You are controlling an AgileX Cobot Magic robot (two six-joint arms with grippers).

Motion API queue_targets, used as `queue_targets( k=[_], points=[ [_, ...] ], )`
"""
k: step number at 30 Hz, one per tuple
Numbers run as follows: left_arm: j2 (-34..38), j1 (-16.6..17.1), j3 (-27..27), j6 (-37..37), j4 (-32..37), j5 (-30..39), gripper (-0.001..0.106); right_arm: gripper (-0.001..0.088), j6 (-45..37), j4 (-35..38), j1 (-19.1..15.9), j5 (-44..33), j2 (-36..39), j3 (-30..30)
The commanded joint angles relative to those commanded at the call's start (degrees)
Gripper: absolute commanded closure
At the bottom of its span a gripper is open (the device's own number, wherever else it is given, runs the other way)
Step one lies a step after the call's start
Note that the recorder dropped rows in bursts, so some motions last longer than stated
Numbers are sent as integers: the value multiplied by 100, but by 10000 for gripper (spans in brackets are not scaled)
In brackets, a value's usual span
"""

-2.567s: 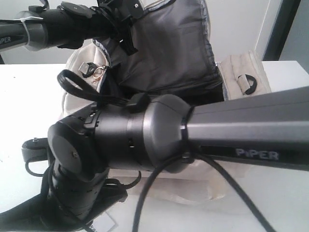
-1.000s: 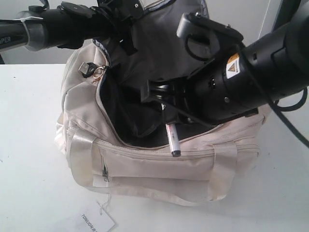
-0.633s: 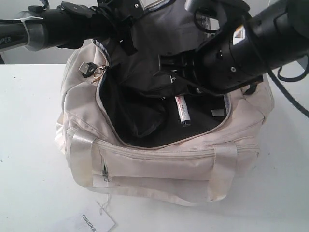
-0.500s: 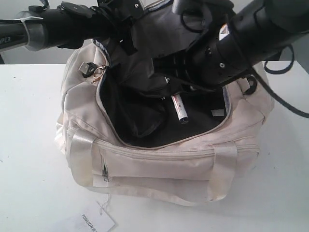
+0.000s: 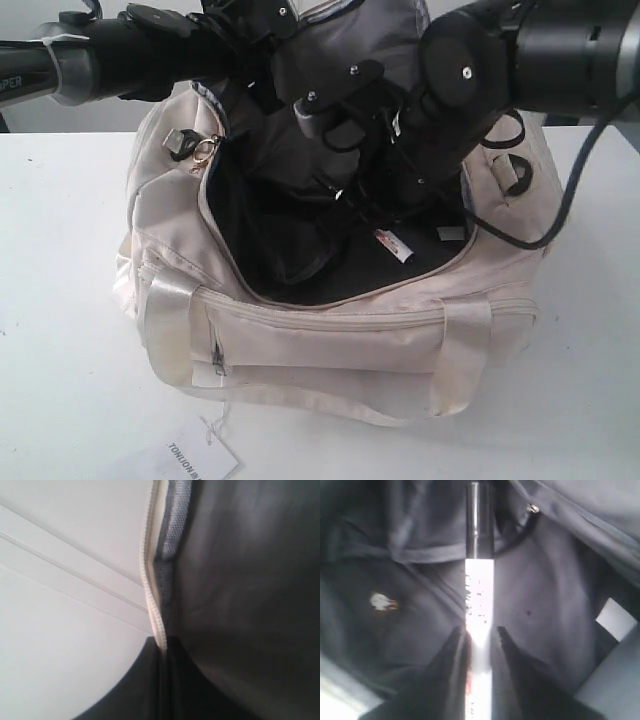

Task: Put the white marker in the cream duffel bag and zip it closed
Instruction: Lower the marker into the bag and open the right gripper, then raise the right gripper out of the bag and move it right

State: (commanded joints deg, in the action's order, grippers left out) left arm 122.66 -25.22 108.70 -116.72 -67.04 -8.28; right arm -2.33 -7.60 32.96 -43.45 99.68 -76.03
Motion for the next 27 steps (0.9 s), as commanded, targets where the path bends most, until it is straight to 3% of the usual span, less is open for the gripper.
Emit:
queue_targets(
  k=[10,13,14,19,20,22,27],
  points=[
    [0,0,0,0,0,0,1053,854,397,0,0,130,554,0],
    [0,0,0,0,0,-12,1053,624,473,10,0,107,514,0],
    [0,0,0,0,0,-12,1053,619,631,10,0,128,421,0],
    [0,0,0,0,0,-12,1053,633,928,173,0,-175,-412,0],
    [0,0,0,0,0,-12,1053,672,928,372,0,-314,-589,0],
    [0,0,0,0,0,-12,1053,869,868,760,0,-698,-908,0],
    [0,0,0,0,0,-12,1053,868,725,944,-117,-1118,-1210,12]
  ],
)
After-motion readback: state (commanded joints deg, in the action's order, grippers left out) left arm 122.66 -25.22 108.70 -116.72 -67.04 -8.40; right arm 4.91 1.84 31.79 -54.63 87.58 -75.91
